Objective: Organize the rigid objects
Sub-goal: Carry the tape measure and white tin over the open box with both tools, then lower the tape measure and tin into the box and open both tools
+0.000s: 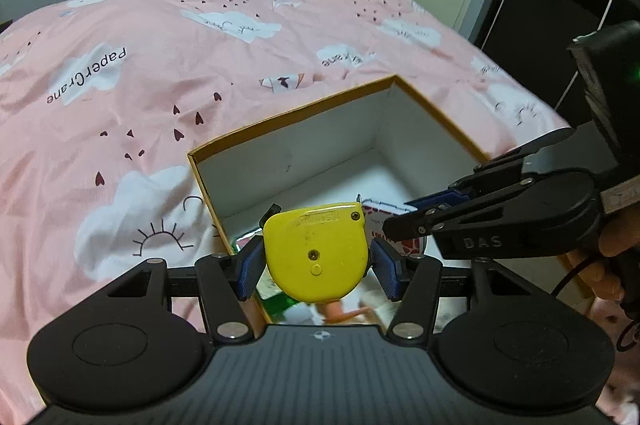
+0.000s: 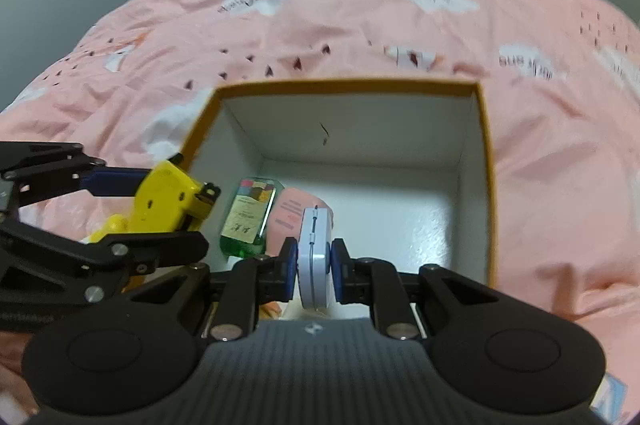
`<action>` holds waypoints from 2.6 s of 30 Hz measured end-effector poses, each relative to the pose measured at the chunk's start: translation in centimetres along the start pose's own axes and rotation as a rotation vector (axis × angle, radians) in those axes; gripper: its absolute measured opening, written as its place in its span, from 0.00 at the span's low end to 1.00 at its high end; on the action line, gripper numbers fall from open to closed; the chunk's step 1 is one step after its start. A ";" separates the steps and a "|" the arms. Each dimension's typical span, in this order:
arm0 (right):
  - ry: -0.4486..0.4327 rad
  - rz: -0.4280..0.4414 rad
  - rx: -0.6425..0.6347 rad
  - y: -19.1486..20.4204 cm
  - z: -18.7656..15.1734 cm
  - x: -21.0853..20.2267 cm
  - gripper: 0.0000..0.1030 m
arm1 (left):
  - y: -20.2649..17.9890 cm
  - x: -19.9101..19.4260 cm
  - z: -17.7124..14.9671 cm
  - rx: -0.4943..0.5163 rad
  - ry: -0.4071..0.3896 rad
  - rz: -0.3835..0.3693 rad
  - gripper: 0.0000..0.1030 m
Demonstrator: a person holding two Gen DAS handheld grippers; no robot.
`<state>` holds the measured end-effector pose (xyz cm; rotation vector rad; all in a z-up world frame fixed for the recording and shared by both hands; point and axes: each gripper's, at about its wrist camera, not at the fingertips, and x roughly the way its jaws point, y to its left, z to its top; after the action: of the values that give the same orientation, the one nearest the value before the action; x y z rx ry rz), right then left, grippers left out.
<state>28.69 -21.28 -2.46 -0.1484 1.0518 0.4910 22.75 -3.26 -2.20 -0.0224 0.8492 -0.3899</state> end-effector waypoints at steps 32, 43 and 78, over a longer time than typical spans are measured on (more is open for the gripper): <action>0.085 -0.128 -0.345 0.8 -0.7 2.3 0.25 | -1.8 6.0 3.4 0.095 0.127 -0.039 0.63; 0.084 -0.057 -0.412 -0.8 0.8 3.9 0.15 | -1.6 11.2 6.2 -0.056 0.226 -0.065 0.63; 0.107 -0.086 -0.323 -0.4 2.5 6.6 0.22 | 1.6 7.4 6.5 -0.173 0.165 -0.079 0.37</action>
<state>33.52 -18.63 -6.97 -0.5083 1.0601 0.5776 32.40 -5.20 -3.52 -0.1868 1.0457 -0.3952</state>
